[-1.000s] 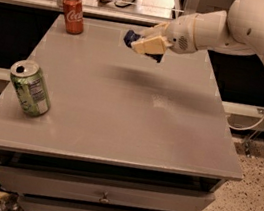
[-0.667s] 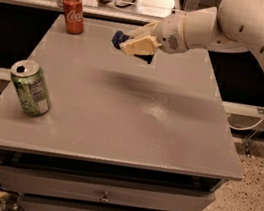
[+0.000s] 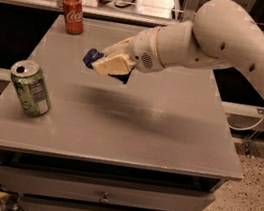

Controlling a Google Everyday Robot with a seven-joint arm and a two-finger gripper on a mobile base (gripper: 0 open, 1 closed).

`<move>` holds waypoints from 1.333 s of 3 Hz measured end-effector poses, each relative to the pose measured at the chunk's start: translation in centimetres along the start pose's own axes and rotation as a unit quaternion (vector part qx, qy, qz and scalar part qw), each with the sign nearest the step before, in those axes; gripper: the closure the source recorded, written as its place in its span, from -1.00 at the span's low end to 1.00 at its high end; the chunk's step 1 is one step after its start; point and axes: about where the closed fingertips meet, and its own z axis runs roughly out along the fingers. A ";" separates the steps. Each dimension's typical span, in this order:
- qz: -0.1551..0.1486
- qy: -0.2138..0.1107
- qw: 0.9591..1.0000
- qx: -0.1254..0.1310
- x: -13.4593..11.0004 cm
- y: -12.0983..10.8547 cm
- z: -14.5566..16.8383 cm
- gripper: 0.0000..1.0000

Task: Move rxbar blueberry near green can

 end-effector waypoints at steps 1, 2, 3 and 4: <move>0.012 0.029 1.000 0.001 1.2 3.2 1.3 1.00; 0.002 0.056 0.998 -0.021 2.3 6.2 3.0 1.00; -0.021 0.073 0.995 -0.066 2.8 8.9 4.7 0.95; -0.021 0.072 0.995 -0.063 2.6 8.9 4.6 0.50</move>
Offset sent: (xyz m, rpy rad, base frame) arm -0.0874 0.0512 -0.0663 -0.1807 0.0794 0.1213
